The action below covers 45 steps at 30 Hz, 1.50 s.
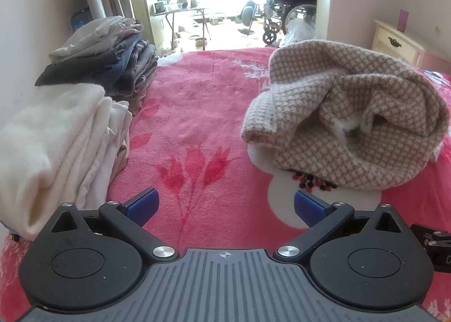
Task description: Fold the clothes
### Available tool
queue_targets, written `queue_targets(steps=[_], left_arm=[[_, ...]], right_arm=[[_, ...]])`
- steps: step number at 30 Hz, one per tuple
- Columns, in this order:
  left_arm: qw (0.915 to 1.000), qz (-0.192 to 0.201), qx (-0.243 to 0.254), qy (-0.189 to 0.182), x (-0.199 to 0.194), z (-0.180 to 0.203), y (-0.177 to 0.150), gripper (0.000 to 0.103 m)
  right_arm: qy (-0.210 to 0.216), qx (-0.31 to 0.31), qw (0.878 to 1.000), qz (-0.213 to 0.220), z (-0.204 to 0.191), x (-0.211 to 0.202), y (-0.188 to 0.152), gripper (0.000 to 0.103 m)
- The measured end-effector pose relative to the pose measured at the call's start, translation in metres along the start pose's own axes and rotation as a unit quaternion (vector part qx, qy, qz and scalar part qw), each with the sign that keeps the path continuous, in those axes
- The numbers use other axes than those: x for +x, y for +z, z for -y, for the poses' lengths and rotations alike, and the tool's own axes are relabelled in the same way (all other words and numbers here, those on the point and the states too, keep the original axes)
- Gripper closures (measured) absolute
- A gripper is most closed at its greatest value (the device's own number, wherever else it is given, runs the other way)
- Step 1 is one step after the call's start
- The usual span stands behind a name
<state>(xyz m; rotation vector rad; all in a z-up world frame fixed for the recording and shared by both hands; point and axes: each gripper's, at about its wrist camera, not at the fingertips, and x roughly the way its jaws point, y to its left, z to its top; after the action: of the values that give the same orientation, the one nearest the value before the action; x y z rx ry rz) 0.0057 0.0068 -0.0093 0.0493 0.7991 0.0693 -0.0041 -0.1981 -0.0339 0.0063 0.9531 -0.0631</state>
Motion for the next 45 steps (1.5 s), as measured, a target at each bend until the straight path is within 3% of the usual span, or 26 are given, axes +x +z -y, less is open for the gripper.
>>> queue_targets(steps=[13, 17, 22, 26, 31, 35, 37, 42, 45], left_arm=[[0.9998, 0.006, 0.003, -0.017, 0.01, 0.005, 0.002, 0.0], [0.9993, 0.017, 0.0, -0.033, 0.018, 0.008, 0.008, 0.0], [0.9974, 0.055, 0.01, -0.045, 0.031, 0.012, 0.02, 0.0], [0.9944, 0.084, 0.035, -0.054, 0.054, 0.017, 0.027, 0.0], [0.9875, 0.107, 0.088, -0.075, 0.093, 0.031, 0.037, 0.0], [0.9851, 0.098, 0.122, -0.071, 0.126, 0.046, 0.046, 0.0], [0.9872, 0.094, 0.114, -0.059, 0.138, 0.049, 0.047, 0.003], [0.9929, 0.088, 0.048, -0.064, 0.14, 0.028, 0.045, 0.004], [0.9926, 0.097, 0.027, -0.068, 0.136, 0.013, 0.042, 0.003]], right_arm=[[0.001, 0.005, 1.0, 0.003, 0.004, 0.01, 0.002, 0.001], [0.011, 0.008, 1.0, 0.021, 0.012, 0.013, 0.006, 0.001], [0.004, -0.004, 0.997, 0.079, 0.03, 0.013, 0.017, 0.001], [-0.018, -0.035, 0.986, 0.16, 0.046, 0.007, 0.036, 0.001], [-0.019, -0.121, 0.96, 0.253, 0.044, 0.004, 0.067, 0.001], [0.007, -0.201, 0.943, 0.267, 0.023, 0.02, 0.1, 0.001], [0.021, -0.247, 0.931, 0.269, 0.01, 0.03, 0.116, 0.001], [0.049, -0.4, 0.878, 0.259, -0.045, 0.066, 0.13, 0.003], [0.077, -0.493, 0.826, 0.263, -0.074, 0.091, 0.123, 0.003]])
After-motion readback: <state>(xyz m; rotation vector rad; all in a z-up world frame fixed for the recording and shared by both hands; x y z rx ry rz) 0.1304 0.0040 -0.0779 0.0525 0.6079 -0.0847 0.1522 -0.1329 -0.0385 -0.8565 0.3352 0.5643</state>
